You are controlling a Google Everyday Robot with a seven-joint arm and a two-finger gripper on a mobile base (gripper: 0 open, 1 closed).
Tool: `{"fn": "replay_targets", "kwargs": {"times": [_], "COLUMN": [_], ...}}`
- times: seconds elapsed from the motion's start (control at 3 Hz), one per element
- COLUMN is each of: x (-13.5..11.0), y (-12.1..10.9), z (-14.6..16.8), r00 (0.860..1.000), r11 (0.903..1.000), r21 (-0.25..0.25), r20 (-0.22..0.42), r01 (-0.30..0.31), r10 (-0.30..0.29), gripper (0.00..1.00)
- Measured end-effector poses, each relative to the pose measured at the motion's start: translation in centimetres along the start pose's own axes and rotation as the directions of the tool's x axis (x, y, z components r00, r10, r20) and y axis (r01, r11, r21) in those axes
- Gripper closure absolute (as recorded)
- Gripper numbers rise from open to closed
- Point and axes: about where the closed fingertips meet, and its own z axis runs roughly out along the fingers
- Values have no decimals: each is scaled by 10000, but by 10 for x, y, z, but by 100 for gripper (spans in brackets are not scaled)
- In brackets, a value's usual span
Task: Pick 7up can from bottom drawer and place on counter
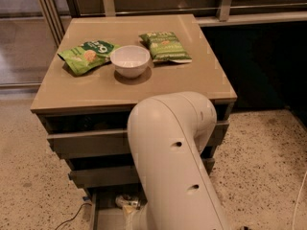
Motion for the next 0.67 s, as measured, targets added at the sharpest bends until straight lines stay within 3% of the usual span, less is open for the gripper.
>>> {"fn": "replay_targets", "kwargs": {"times": [0.67], "x": [0], "y": [-11], "z": [18], "r00": [10000], "r11": [9996], "r21": [293], "r20": [-39], "r01": [53], "r10": [-52], "gripper": [4]}}
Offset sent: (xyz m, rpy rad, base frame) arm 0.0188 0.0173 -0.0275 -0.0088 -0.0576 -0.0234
